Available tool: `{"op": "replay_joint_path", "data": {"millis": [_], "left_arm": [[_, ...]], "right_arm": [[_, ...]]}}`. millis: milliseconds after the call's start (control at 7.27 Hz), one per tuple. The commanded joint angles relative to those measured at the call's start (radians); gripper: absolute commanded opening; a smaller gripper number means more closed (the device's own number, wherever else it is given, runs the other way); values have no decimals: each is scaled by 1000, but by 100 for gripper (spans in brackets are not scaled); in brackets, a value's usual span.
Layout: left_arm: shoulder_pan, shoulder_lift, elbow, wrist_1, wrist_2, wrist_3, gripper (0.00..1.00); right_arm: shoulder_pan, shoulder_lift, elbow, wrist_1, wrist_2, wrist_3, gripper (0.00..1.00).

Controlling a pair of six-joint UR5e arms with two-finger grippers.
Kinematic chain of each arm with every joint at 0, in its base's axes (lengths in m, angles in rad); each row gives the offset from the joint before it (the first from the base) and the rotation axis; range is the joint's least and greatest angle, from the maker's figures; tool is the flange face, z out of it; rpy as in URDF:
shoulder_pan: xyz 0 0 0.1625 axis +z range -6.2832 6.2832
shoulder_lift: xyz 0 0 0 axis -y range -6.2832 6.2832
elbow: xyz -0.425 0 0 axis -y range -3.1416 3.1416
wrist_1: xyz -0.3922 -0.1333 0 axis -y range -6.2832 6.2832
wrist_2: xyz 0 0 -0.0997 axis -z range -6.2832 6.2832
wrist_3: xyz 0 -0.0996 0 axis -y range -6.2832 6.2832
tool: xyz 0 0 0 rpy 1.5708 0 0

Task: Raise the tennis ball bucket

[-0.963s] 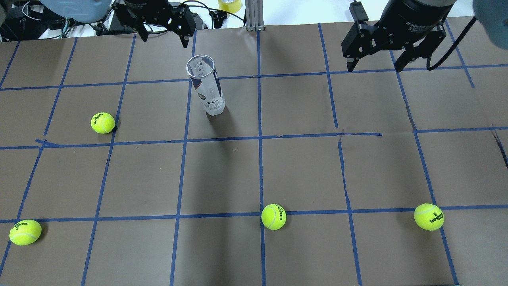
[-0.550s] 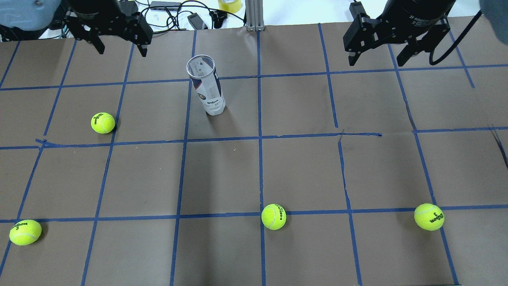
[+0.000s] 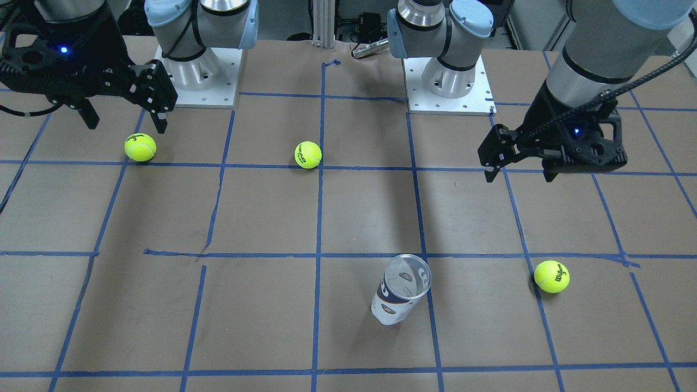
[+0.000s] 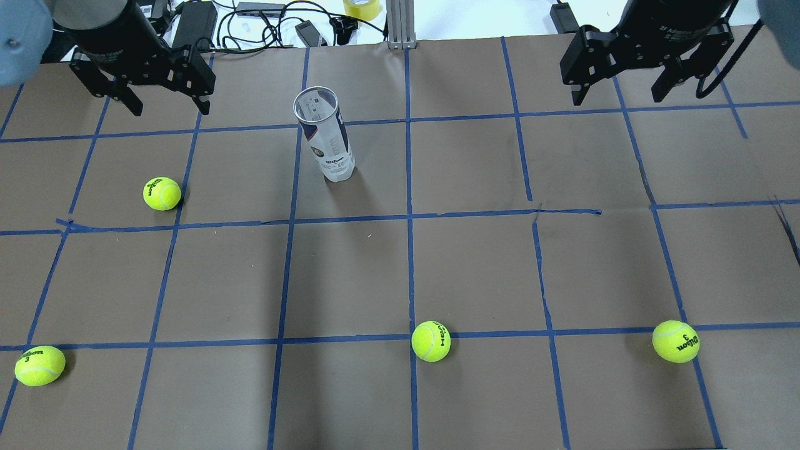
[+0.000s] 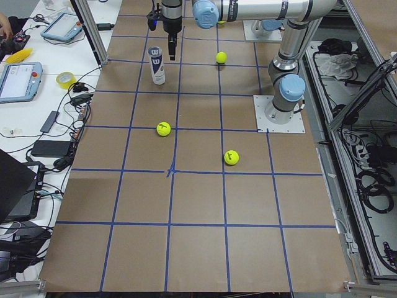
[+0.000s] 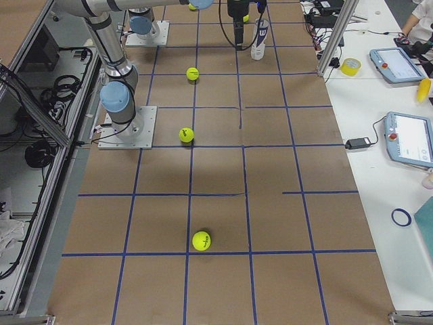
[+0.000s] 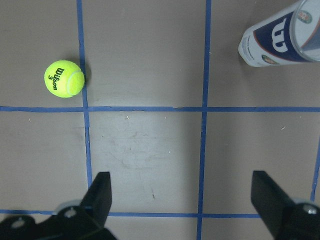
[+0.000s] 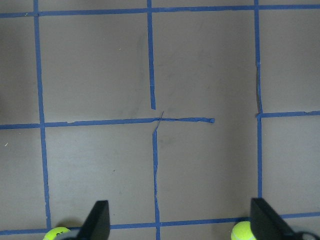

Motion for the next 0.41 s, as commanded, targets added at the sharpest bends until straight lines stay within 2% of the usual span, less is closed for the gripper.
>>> {"op": "replay_joint_path", "data": {"millis": [0,275], "left_arm": [[13,23,-12,-6,-2,2,100],[16,29,-14,-8,-3,2,100]], "right_arm": [[0,-7,1,-5,3,1,100],[0,-7,1,-11,3,1,100]]}}
